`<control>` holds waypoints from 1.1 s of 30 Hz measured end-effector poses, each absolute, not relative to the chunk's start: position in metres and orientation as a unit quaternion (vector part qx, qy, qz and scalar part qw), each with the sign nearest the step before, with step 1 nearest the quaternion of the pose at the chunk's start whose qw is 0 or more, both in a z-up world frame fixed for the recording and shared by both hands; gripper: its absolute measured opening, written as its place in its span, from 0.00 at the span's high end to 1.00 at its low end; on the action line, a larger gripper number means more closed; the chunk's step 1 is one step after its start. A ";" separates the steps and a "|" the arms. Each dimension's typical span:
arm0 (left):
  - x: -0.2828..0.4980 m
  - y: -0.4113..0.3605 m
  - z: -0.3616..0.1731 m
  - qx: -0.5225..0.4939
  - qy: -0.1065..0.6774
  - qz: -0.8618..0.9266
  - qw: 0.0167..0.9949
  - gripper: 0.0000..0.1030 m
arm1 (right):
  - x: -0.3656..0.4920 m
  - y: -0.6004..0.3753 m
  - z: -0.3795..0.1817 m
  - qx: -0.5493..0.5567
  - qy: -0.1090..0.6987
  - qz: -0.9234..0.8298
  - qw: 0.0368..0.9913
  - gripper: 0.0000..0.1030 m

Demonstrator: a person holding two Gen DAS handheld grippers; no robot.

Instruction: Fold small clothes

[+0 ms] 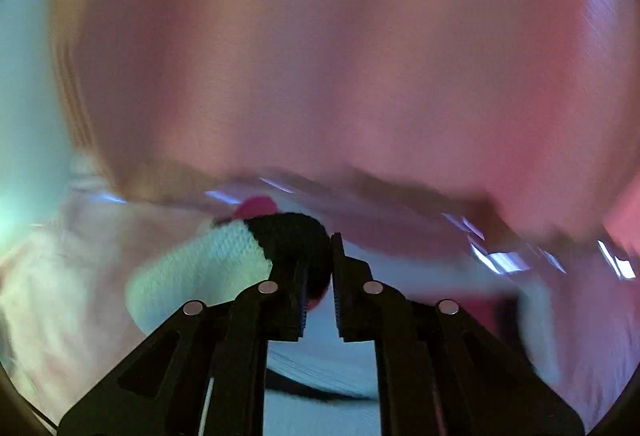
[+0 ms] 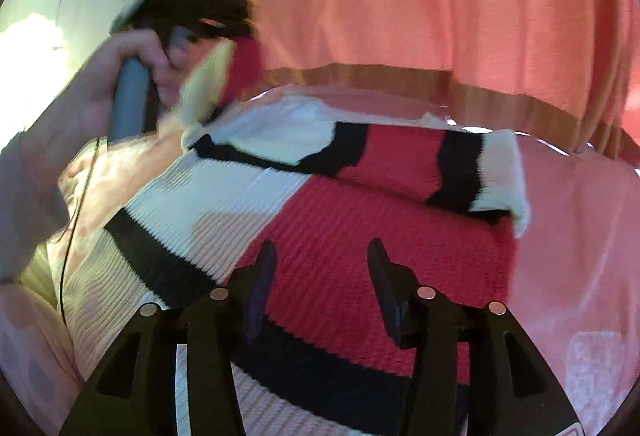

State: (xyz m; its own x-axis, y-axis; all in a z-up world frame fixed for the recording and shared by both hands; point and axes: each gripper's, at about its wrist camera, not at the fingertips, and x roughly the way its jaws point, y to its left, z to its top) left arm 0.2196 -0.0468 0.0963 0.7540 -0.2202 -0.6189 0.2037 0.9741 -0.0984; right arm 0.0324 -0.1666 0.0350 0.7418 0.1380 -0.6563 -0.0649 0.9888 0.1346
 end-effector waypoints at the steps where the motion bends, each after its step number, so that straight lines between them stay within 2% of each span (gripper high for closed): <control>1: 0.209 -0.080 0.080 0.004 0.357 -0.137 0.924 0.71 | 0.031 -0.172 0.038 0.049 0.354 0.045 0.933 0.53; 2: 0.198 -0.096 0.070 0.011 0.372 -0.150 0.916 0.57 | 0.030 -0.175 0.039 0.048 0.353 0.038 0.934 0.52; 6: 0.166 -0.117 0.043 0.023 0.403 -0.170 0.899 0.42 | 0.030 -0.191 0.048 0.061 0.352 0.018 0.934 0.50; 8: 0.162 -0.098 0.050 0.001 0.395 -0.147 0.907 0.20 | 0.033 -0.198 0.051 0.066 0.353 0.016 0.933 0.49; 10: 0.156 -0.067 0.060 -0.037 0.379 -0.110 0.918 0.14 | 0.037 -0.201 0.054 0.062 0.349 0.013 0.935 0.48; 15: 0.185 0.033 0.041 -0.128 0.405 0.016 0.905 0.15 | 0.078 -0.192 0.067 0.029 0.351 0.025 0.936 0.46; 16: 0.196 0.042 0.032 -0.144 0.415 0.022 0.898 0.17 | 0.093 -0.184 0.069 0.011 0.350 0.033 0.936 0.46; 17: 0.205 0.056 0.020 -0.162 0.434 0.033 0.886 0.26 | 0.106 -0.177 0.069 -0.003 0.349 0.041 0.936 0.46; 19: 0.216 0.070 0.000 -0.190 0.462 0.037 0.865 0.31 | 0.134 -0.161 0.064 -0.024 0.355 0.062 0.932 0.46; 20: 0.221 0.075 -0.008 -0.205 0.475 0.031 0.855 0.39 | 0.152 -0.150 0.058 -0.037 0.362 0.070 0.929 0.46; 22: 0.228 0.079 -0.019 -0.219 0.495 0.024 0.841 0.45 | 0.177 -0.132 0.049 -0.064 0.370 0.077 0.924 0.46; 27: 0.228 0.082 -0.019 -0.233 0.515 0.014 0.825 0.47 | 0.234 -0.095 0.022 -0.158 0.387 0.083 0.905 0.46; 31: 0.219 0.075 -0.012 -0.260 0.520 -0.022 0.813 0.46 | 0.259 -0.089 0.010 -0.171 0.403 0.089 0.895 0.47; 32: 0.224 0.070 -0.013 -0.257 0.521 -0.030 0.813 0.46 | 0.265 -0.090 0.007 -0.164 0.410 0.093 0.892 0.52; 33: 0.229 0.067 -0.016 -0.255 0.523 -0.030 0.813 0.46 | 0.271 -0.092 0.004 -0.148 0.422 0.097 0.889 0.85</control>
State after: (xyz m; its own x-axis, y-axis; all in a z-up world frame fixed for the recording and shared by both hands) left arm 0.2290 0.0667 -0.0159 0.4502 -0.3161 -0.8351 -0.2173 0.8683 -0.4458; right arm 0.2707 -0.0924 0.0037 0.6252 0.0466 -0.7791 -0.2968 0.9374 -0.1821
